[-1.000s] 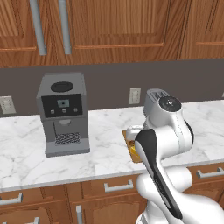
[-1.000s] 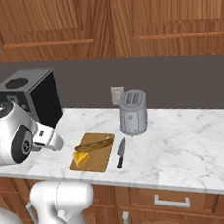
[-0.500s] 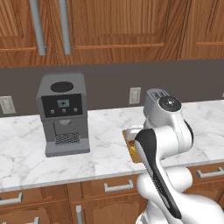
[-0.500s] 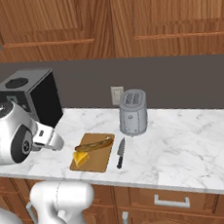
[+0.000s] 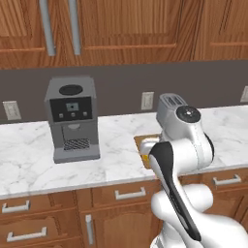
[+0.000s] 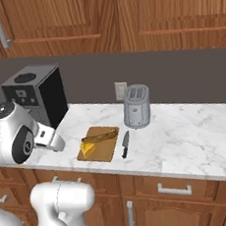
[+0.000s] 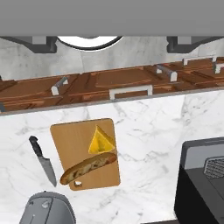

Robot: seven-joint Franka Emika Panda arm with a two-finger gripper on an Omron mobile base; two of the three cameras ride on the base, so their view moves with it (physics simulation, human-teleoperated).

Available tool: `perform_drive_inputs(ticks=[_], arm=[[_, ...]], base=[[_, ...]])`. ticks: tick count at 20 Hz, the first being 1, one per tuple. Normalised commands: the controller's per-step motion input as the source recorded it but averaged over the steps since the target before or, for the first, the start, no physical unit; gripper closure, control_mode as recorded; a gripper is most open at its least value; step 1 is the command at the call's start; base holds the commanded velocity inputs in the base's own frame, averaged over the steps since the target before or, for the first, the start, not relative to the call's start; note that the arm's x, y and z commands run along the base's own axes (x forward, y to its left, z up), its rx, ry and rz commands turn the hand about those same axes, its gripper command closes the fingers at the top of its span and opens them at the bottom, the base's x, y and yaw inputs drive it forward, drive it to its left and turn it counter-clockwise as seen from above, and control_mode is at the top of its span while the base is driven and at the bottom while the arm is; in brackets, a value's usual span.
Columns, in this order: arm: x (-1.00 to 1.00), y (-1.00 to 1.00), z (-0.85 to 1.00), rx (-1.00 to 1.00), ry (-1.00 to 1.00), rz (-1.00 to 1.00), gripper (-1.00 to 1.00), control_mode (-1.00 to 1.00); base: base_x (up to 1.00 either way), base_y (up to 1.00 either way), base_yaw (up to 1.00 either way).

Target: Retrieve the sausage and cheese from the fridge and place them on the cutting board on the counter.

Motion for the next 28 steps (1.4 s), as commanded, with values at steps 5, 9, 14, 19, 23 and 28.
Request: perform_drive_inputs(ticks=[5,9,14,19,23,28], arm=[[0.00,0.00,0.00,0.00,0.00,0.00,-1.00,1.00],[0.00,0.00,0.00,0.00,0.00,0.00,-1.00,1.00],[0.00,0.00,0.00,0.00,0.00,0.00,-1.00,1.00],[0.00,0.00,0.00,0.00,0.00,0.00,-1.00,1.00],[0.00,0.00,0.00,0.00,0.00,0.00,-1.00,1.00],[0.00,0.00,0.00,0.00,0.00,0.00,-1.00,1.00]], base=[[-0.49,0.56,0.51],[-0.35,0.35,0.78],[-0.31,0.33,0.82],[-0.26,0.36,0.82],[-0.09,0.44,0.73],[0.16,0.46,0.47]])
